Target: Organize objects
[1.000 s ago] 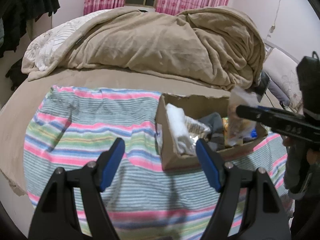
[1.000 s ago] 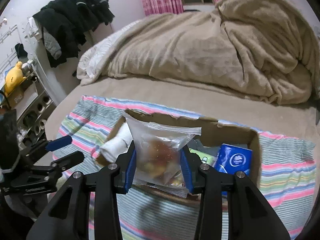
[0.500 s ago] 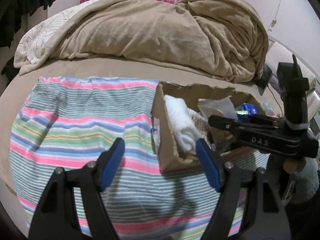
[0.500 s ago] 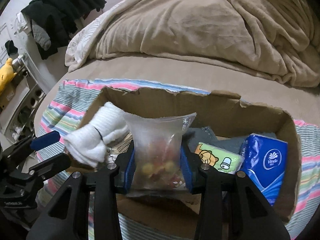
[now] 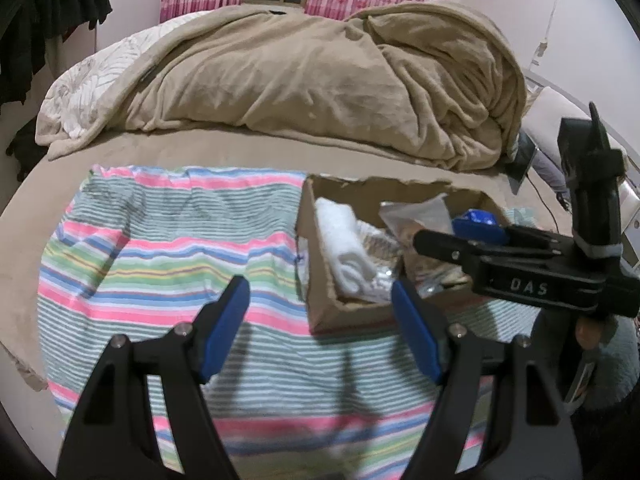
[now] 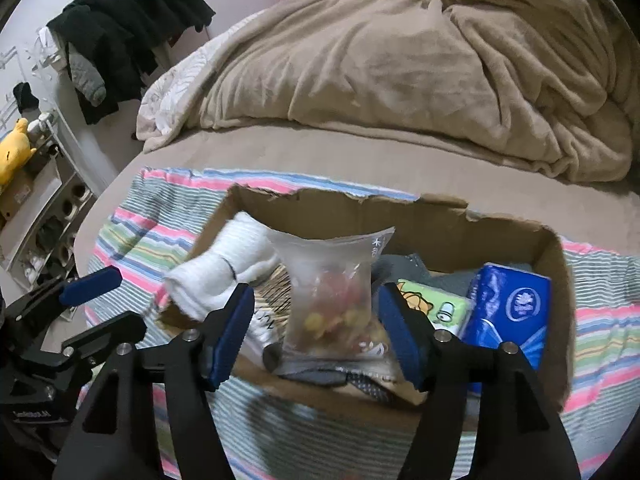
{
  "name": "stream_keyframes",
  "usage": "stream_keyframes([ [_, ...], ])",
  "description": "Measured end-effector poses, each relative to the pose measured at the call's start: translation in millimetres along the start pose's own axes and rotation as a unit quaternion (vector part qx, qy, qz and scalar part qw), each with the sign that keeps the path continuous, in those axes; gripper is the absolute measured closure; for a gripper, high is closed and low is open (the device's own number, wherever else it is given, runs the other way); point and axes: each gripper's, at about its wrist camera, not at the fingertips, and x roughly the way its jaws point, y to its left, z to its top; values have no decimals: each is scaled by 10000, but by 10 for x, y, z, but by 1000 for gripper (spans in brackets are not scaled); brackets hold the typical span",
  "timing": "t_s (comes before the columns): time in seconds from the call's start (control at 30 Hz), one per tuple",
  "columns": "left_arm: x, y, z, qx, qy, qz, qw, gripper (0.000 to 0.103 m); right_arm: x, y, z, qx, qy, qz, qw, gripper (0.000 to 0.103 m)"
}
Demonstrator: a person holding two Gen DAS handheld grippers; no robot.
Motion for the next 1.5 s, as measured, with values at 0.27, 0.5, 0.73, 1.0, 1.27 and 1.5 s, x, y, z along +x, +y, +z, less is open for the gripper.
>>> stream_keyframes([
  [0.27,-275,-171,-49,68,-87,-39,9999,28,-384,15,-93,37,-156,-56,9999,29],
  [0.5,-492,-306,-165,-36,-160,-34,9999,28,-734,3,-278,48,-254,-164,9995,29],
  [0.73,-672,-474,-312,55,-167,-45,9998,28,-1010,0,-464,82,-323,-232,9992,29],
  [1.0,-879,-618,-447,81,-193,-52,9998,28,-1290,7,-647,135,-401,-292,9987,29],
  [1.27,-1050,-766,-580,178,-129,-117,9997,28,-1518,91,-826,125,-456,-295,9984,29],
  [1.5,-1183,-864,-686,291,-174,-87,9994,26,-1666,146,-950,137,-478,-279,9984,29],
])
